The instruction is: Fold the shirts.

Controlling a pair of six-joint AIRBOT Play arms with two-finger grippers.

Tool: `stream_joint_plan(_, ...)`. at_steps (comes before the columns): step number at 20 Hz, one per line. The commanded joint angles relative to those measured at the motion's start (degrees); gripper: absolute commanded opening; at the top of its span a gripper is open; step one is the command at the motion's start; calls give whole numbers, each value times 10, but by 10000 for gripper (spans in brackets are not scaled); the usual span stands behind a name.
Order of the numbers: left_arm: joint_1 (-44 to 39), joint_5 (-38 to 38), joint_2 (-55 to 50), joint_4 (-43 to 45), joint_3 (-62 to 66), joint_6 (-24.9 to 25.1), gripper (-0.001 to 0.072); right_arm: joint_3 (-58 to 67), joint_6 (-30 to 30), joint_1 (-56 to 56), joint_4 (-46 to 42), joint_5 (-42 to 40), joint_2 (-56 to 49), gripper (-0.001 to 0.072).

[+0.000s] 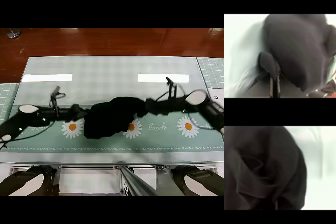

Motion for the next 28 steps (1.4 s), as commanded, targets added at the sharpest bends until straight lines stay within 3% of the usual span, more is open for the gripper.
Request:
stream_joint_plan(1, 71, -54, 33, -17, 132, -3, 27, 202, 8, -49, -66, 76, 14, 30)
stream_joint_plan(7, 180, -57, 90, -20, 501, -64, 27, 602, -3, -74, -124, 233, 17, 30)
stream_joint_plan(11, 248, -57, 148, -10, 665, -71, 27, 673, -17, -74, -146, 272, 96, 30)
stream_joint_plan(13, 284, -57, 197, 40, 696, -71, 27, 673, -17, -74, -186, 293, 153, 30)
stream_joint_plan(16, 325, -71, 287, 178, 698, -79, 27, 672, -9, -74, -232, 322, 226, 30)
stream_joint_plan(19, 321, -112, 353, 312, 695, -129, 27, 672, 4, -74, -241, 359, 269, 30)
stream_joint_plan(24, 247, -169, 389, 320, 603, -131, 27, 639, 19, -74, -227, 423, 280, 30)
stream_joint_plan(28, 232, -179, 386, 285, 408, -132, 27, 482, 13, -74, -184, 403, 280, 30)
